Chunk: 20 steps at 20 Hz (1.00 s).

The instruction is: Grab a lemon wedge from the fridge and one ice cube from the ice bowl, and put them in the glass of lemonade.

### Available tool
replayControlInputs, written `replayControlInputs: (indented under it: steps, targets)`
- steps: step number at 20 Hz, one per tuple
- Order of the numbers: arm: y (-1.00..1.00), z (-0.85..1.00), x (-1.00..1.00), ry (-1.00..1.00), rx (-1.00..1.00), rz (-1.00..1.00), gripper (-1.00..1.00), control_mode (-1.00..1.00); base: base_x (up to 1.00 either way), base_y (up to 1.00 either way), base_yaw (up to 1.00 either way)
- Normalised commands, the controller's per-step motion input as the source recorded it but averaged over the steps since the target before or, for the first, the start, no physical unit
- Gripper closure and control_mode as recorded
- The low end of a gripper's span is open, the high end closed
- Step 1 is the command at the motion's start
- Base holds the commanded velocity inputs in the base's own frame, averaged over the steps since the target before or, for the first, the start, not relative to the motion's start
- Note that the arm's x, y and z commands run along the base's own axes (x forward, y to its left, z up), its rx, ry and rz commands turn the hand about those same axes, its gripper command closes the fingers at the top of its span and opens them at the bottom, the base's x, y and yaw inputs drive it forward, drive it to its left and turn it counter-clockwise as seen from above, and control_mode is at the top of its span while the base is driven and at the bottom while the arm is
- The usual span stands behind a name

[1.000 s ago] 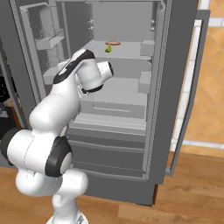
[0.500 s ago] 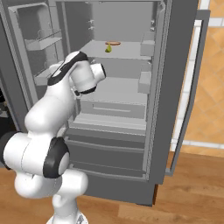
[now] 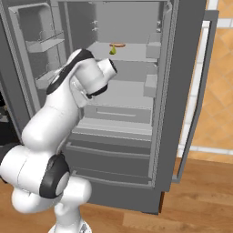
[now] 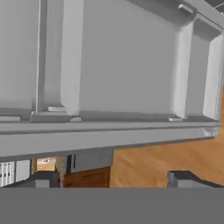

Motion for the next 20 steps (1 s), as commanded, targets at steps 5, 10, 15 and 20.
replayControlInputs:
  steps: [5, 10, 15, 20]
  targets:
    - [-0.6, 0.11, -0.44, -0.05, -0.42, 0.0, -1.0, -1.0, 0.0, 0.0, 0.0]
    - [-0.51, 0.0, -0.48, -0.12, -0.52, 0.0, -1.0, -1.0, 0.0, 0.0, 0.0]
    - [-0.2, -0.07, -0.84, -0.14, -0.54, 0.0, -1.0, -1.0, 0.0, 0.0, 0.0]
    - [-0.03, -0.12, -0.98, -0.21, -0.28, 0.0, -1.0, -1.0, 0.0, 0.0, 0.0]
